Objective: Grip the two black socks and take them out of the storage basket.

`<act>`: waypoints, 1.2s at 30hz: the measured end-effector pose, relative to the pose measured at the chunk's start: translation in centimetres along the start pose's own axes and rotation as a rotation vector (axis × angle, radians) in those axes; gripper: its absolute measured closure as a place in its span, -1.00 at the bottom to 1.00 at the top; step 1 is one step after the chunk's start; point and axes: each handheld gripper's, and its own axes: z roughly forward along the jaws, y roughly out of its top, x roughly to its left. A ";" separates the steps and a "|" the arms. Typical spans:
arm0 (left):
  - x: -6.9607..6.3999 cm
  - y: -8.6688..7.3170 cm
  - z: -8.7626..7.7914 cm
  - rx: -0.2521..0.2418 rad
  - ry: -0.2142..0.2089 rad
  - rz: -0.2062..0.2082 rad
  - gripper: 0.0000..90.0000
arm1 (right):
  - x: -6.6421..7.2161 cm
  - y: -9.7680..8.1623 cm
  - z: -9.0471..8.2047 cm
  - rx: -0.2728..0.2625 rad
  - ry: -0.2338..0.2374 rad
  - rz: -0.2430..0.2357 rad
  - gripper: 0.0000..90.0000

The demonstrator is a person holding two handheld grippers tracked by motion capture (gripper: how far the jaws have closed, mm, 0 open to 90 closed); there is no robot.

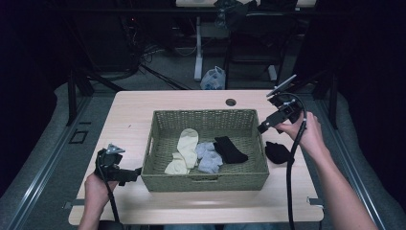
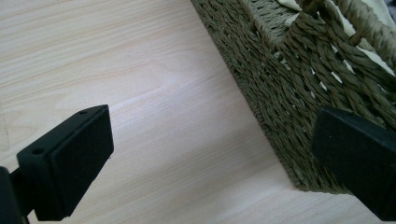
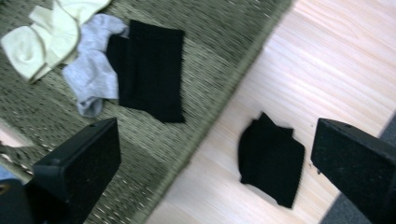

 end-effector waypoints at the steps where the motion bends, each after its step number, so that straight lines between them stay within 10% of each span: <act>1: 0.0 0.0 0.0 0.000 0.000 0.000 -1.00 | 0.4 0.4 0.1 0.001 0.004 -0.013 -0.99; 15: 0.1 0.0 0.0 0.002 -0.002 0.004 -1.00 | 4.9 4.0 3.4 0.017 0.048 -0.087 -1.00; 36: 0.1 0.0 0.0 0.001 -0.005 0.004 -1.00 | 7.3 5.3 9.3 0.099 0.073 -0.130 -0.95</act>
